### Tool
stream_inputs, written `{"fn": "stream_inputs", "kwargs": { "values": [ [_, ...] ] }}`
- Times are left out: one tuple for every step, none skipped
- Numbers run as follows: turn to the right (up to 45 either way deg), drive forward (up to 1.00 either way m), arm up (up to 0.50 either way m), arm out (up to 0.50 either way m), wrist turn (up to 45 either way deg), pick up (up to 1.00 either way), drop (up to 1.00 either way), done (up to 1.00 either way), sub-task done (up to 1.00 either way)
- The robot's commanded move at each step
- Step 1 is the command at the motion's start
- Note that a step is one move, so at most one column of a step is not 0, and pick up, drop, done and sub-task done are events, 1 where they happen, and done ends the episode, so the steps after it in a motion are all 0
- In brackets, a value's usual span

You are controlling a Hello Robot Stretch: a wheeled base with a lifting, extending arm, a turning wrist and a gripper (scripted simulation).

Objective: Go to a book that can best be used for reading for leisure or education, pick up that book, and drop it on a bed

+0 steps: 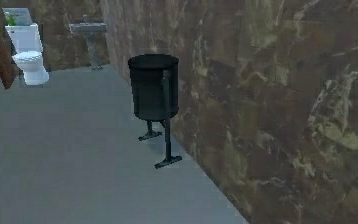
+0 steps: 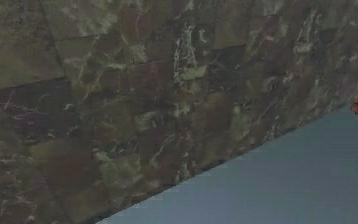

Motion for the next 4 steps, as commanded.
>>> {"fn": "stream_inputs", "kwargs": {
  "values": [
    [-9.0, 0.0, 0.0, 0.0, 0.0, 0.0, 0.0, 0.0, 0.0],
    [0.0, 0.7, 0.0, 0.0, 0.0, 0.0, 0.0, 0.0, 0.0],
    [-45.0, 0.0, 0.0, 0.0, 0.0, 0.0, 0.0, 0.0, 0.0],
    [0.0, 0.75, 0.0, 0.0, 0.0, 0.0, 0.0, 0.0, 0.0]
  ]
}}
